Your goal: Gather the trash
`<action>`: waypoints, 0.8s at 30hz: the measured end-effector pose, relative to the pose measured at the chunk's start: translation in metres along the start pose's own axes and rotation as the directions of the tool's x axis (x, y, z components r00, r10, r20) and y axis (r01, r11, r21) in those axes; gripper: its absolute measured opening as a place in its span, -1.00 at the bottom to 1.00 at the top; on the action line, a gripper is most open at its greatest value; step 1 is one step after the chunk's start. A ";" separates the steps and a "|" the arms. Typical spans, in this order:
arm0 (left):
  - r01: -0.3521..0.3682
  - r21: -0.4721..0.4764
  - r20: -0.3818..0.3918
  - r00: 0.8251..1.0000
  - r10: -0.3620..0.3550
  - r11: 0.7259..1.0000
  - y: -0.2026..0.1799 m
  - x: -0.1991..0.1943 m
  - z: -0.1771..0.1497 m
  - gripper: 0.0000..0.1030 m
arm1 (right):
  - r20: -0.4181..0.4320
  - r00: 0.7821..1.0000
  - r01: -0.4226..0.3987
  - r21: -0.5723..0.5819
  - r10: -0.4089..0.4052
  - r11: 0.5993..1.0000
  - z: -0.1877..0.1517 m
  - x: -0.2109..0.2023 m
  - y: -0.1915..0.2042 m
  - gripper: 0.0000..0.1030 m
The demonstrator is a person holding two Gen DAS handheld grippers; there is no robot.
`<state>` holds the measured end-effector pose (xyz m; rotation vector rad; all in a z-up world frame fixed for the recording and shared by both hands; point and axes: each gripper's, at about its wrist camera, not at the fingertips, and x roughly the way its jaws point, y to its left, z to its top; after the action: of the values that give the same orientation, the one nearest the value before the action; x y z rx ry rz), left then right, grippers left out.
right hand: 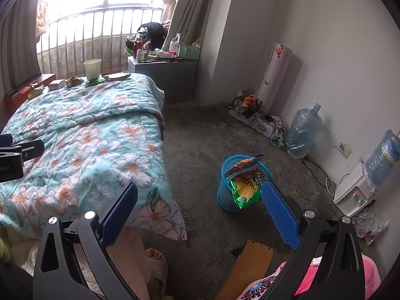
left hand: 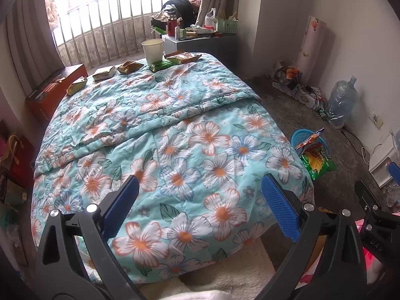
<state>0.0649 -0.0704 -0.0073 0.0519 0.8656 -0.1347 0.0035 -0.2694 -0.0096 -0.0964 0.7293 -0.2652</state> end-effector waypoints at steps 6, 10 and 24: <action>-0.002 -0.001 0.000 1.000 0.002 1.000 0.000 0.000 0.001 0.83 | -0.001 1.000 -0.003 0.000 0.003 1.000 0.000 0.000 0.001 0.87; -0.001 0.000 -0.001 1.000 0.001 1.000 -0.001 0.000 0.001 0.83 | 0.001 1.000 -0.004 -0.002 0.004 1.000 0.001 -0.001 0.002 0.87; 0.000 -0.001 0.000 1.000 0.000 1.000 0.000 0.000 0.000 0.83 | 0.003 1.000 -0.006 0.002 0.006 1.000 0.001 -0.001 0.002 0.87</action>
<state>0.0654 -0.0707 -0.0072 0.0509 0.8661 -0.1337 0.0038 -0.2675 -0.0087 -0.0927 0.7264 -0.2595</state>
